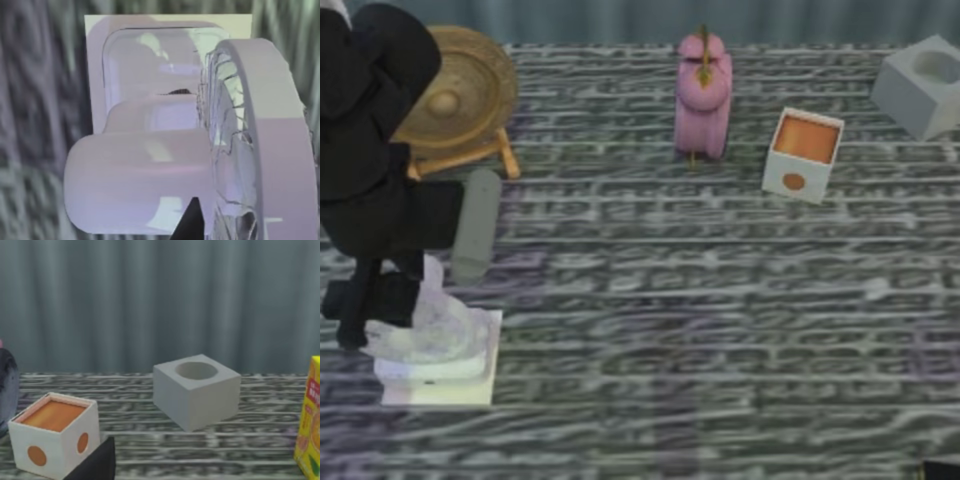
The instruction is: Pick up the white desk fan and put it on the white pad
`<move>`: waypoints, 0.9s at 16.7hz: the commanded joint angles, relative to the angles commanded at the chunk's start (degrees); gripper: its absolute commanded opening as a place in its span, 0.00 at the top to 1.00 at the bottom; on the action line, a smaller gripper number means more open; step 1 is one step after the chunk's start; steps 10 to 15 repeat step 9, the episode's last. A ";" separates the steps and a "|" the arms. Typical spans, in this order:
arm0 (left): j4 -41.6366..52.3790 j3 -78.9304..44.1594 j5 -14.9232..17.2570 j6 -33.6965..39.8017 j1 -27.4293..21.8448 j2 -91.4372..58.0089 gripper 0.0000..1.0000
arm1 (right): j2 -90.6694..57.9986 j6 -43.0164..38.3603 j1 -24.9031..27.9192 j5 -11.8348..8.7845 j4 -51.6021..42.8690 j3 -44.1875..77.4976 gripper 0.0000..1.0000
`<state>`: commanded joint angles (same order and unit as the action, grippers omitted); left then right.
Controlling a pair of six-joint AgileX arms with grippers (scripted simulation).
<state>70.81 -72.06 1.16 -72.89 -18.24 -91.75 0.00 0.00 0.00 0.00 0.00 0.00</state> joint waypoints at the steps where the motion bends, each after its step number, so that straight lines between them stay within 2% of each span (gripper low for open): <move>1: 0.00 0.00 0.00 0.00 0.00 0.00 0.17 | 0.00 0.00 0.00 0.00 0.00 0.00 0.00; 3: 0.00 0.00 0.00 0.00 0.00 0.00 0.02 | 0.00 0.00 0.00 0.00 0.00 0.00 0.00; 4: 0.00 0.00 0.00 0.00 0.00 0.00 0.00 | 0.00 0.00 0.00 0.00 0.00 0.00 0.00; 15: 0.00 0.00 0.00 0.00 0.00 0.00 0.00 | 0.00 0.00 0.00 0.00 0.00 0.00 0.00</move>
